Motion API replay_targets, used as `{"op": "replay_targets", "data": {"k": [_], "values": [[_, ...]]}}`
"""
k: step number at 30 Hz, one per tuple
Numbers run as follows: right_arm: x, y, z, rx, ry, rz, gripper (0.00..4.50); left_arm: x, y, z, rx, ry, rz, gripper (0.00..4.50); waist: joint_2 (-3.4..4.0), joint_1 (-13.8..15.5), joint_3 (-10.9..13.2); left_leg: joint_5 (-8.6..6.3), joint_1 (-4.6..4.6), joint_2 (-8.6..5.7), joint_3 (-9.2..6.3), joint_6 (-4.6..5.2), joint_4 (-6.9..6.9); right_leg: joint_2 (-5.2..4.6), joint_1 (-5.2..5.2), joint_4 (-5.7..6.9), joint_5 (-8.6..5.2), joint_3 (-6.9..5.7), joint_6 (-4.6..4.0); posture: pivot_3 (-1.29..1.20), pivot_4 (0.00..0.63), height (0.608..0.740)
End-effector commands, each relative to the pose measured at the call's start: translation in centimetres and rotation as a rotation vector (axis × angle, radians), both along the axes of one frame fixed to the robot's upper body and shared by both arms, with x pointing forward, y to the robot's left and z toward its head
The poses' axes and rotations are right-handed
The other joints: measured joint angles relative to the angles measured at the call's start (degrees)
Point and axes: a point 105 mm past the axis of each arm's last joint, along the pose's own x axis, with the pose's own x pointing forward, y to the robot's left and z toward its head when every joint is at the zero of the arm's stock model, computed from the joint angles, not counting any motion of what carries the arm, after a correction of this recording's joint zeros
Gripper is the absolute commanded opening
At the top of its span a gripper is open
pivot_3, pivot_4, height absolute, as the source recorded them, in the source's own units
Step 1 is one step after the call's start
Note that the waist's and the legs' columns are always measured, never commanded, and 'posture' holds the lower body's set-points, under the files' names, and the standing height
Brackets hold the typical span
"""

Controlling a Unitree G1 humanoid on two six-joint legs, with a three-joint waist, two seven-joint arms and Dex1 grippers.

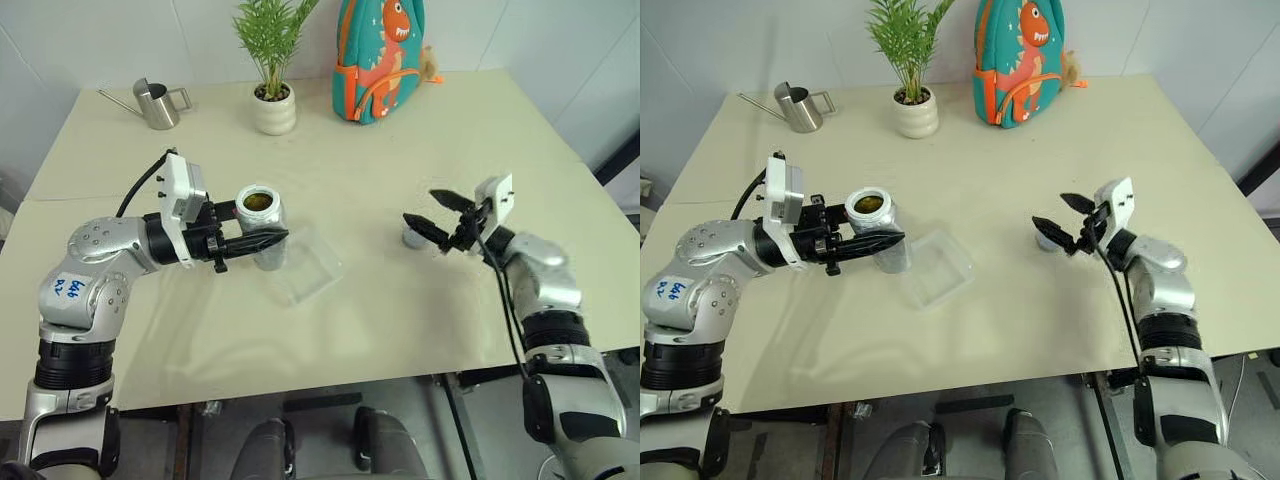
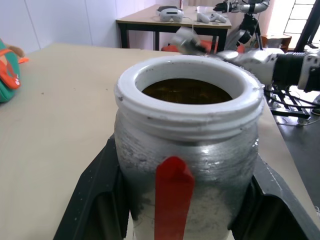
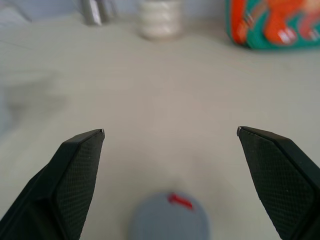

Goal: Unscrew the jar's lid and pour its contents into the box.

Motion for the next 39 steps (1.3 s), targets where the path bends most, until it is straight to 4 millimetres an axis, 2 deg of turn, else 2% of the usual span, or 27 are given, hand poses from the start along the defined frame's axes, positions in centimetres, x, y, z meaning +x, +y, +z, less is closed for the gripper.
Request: {"op": "replay_targets", "data": {"k": [1, 3, 6, 8, 10, 13, 17, 21, 22, 25, 26, 28, 33, 39], "values": [[-3.9, 2.9, 2.5, -0.073, -0.009, 0.253, 4.48, 0.6, 0.4, 1.1, 0.012, -0.072, 0.016, 1.99, -0.01, 0.05, -0.01, -0.01, 0.02, 0.02, -0.01, -0.02, 0.0, 0.03, 0.0, 0.0, 0.0, 0.0, 0.0, 0.0, 0.15, 0.74], [-6.0, 4.1, 2.7, -0.122, 0.018, 0.352, 4.48, 1.4, 0.6, 1.6, 0.001, -0.104, 0.047, 1.99, -0.01, 0.2, -0.01, -0.02, 0.03, 0.02, 0.04, -0.03, -0.01, 0.03, 0.01, -0.01, 0.0, -0.01, 0.0, 0.0, 0.15, 0.74], [-8.1, 5.2, 2.3, -0.187, 0.045, 0.434, 4.48, 2.4, 0.8, 2.2, 0.011, -0.148, 0.083, 1.99, -0.03, 0.71, -0.01, -0.04, 0.02, 0.01, 0.1, -0.01, 0.03, 0.02, 0.01, 0.0, 0.02, -0.02, -0.04, 0.0, 0.15, 0.74], [-8.8, 5.5, 2.0, -0.212, 0.05, 0.448, 4.48, 2.8, 0.9, 2.1, 0.045, -0.164, 0.098, 1.99, -0.03, 1.21, -0.01, -0.05, 0.02, 0.0, 0.11, 0.0, 0.05, 0.02, 0.01, -0.02, 0.05, -0.02, -0.05, 0.0, 0.15, 0.74], [-8.9, 5.6, 1.7, -0.212, 0.051, 0.441, 4.48, 4.0, 1.2, 1.8, 0.09, -0.159, 0.168, 1.99, -0.04, 1.48, -0.02, -0.06, 0.04, 0.0, 0.21, 0.03, 0.05, 0.02, 0.0, -0.05, 0.09, 0.02, -0.05, 0.0, 0.15, 0.74], [-8.8, 5.8, 0.8, -0.219, 0.052, 0.42, 4.48, 5.2, 0.7, 1.5, 0.152, -0.223, 0.218, 1.99, -0.04, 1.85, -0.02, -0.06, 0.03, -0.05, 0.21, 0.03, 0.06, 0.02, 0.0, -0.06, 0.11, 0.01, -0.06, 0.0, 0.15, 0.74], [-8.5, 5.7, 0.0, -0.22, 0.045, 0.389, 4.48, 6.0, -0.8, 0.5, 0.401, -0.53, 0.287, 1.99, -0.04, 2.37, -0.02, -0.09, -0.01, -0.07, 0.26, 0.06, 0.05, 0.02, -0.03, -0.13, 0.12, 0.01, -0.05, 0.0, 0.15, 0.74], [-8.3, 5.7, -0.5, -0.21, 0.045, 0.367, 4.48, 6.6, -1.8, 0.7, 0.515, -0.852, 0.357, 1.99, -0.04, 2.82, -0.02, -0.1, -0.04, -0.27, 0.3, 0.06, 0.03, 0.02, -0.09, -0.15, 0.13, 0.01, -0.05, 0.0, 0.15, 0.74], [-8.2, 5.7, -0.6, -0.206, 0.044, 0.36, 4.48, 6.7, -2.1, 0.7, 0.563, -0.961, 0.376, 1.99, -0.05, 2.85, -0.02, -0.1, -0.04, -0.27, 0.3, 0.06, 0.03, 0.02, -0.09, -0.15, 0.13, 0.01, -0.05, 0.0, 0.15, 0.74], [-7.9, 5.7, -0.6, -0.181, 0.042, 0.339, 4.48, 6.5, -3.3, 0.6, 0.806, -1.474, 0.355, 1.99, -0.1, 2.85, 0.0, -0.11, -0.05, -0.29, 0.31, 0.08, 0.05, 0.0, -0.11, -0.13, 0.14, 0.01, -0.05, 0.0, 0.15, 0.74], [-7.8, 5.7, -0.6, -0.175, 0.043, 0.335, 4.48, 6.1, -3.8, 0.4, 0.851, -1.626, 0.314, 1.99, -0.1, 2.85, 0.0, -0.11, -0.05, -0.28, 0.35, 0.08, 0.01, 0.0, -0.13, -0.14, 0.2, 0.01, -0.08, 0.0, 0.15, 0.74], [-7.7, 5.8, -0.7, -0.167, 0.045, 0.328, 4.48, 5.8, -4.6, 0.3, 0.839, -1.79, 0.281, 1.99, -0.1, 2.89, 0.0, -0.12, -0.06, -0.28, 0.4, 0.1, -0.02, -0.01, -0.15, -0.15, 0.2, 0.04, -0.07, 0.0, 0.15, 0.74], [-7.4, 6.0, -0.5, -0.143, 0.042, 0.318, 4.48, 5.9, -5.5, 0.3, 0.83, -2.097, 0.237, 1.99, -0.11, 3.0, 0.0, -0.19, -0.13, 0.01, 0.5, 0.22, 0.0, -0.02, -0.24, -0.15, 0.2, 0.05, -0.06, 0.0, 0.15, 0.74], [-7.2, 6.2, -0.5, -0.124, 0.041, 0.308, 4.48, 5.7, -5.4, 1.3, 0.792, -2.283, 0.242, 1.99, -0.11, 2.89, -0.01, -0.17, -0.4, -0.01, 0.62, 0.25, 0.04, -0.01, -0.54, -0.08, 0.21, 0.05, -0.05, 0.0, 0.15, 0.74]]}}
